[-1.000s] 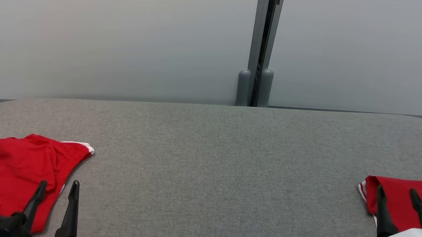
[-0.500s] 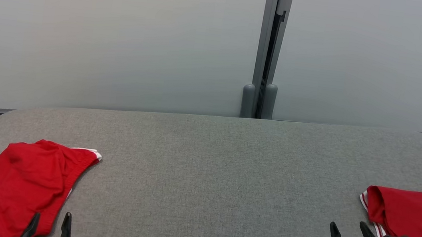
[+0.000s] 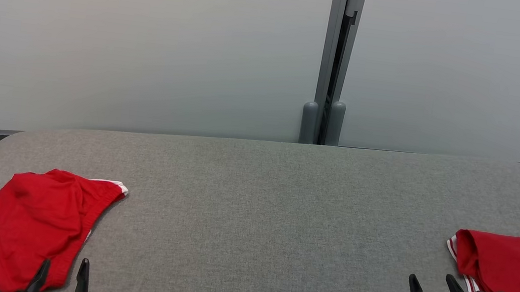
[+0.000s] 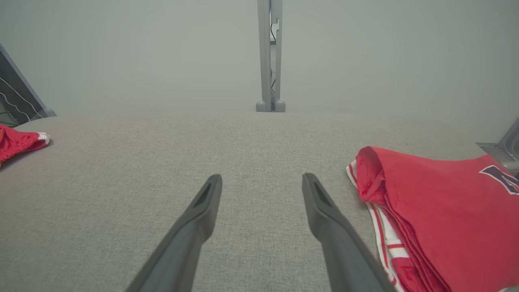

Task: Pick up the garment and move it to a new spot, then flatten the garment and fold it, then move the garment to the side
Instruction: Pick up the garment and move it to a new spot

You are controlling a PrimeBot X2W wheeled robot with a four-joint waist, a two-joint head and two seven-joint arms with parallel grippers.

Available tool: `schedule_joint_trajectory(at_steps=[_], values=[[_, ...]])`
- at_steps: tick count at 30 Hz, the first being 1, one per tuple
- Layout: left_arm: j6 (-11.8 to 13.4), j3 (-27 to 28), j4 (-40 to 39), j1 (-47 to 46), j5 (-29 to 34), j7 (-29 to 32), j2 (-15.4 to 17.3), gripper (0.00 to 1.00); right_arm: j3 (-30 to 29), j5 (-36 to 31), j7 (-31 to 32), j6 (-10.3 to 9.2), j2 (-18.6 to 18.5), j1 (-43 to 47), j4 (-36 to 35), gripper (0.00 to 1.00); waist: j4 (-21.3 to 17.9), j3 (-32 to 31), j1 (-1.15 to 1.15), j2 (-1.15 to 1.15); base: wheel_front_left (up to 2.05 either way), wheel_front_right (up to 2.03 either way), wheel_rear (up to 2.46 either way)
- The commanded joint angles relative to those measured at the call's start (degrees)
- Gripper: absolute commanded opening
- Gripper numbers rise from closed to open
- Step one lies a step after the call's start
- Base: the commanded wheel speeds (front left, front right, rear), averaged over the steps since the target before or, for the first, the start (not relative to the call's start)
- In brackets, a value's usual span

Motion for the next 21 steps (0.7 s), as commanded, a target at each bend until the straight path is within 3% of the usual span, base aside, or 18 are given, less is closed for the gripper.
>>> schedule_joint_trajectory(at_steps=[1,9,21], values=[[0.35,0.04,-0.36,-0.41,0.0,0.09,0.19,1.0,-0.61,-0.27,-0.52,0.01,-0.06,0.47,-0.26,1.0,0.09,0.04,0.0,0.0,0.0,0.0,0.0],[1.1,-0.24,-2.47,-0.47,0.38,1.13,1.0,1.0,-0.48,0.38,-1.0,0.01,0.17,0.87,-0.26,1.0,4.0,-0.03,0.0,0.0,0.0,0.0,0.0],[2.88,-0.35,-7.13,1.83,1.24,3.56,2.84,1.0,1.22,3.55,-3.19,0.01,0.2,0.84,1.53,1.0,18.5,-1.62,0.0,0.0,0.0,0.0,0.0]])
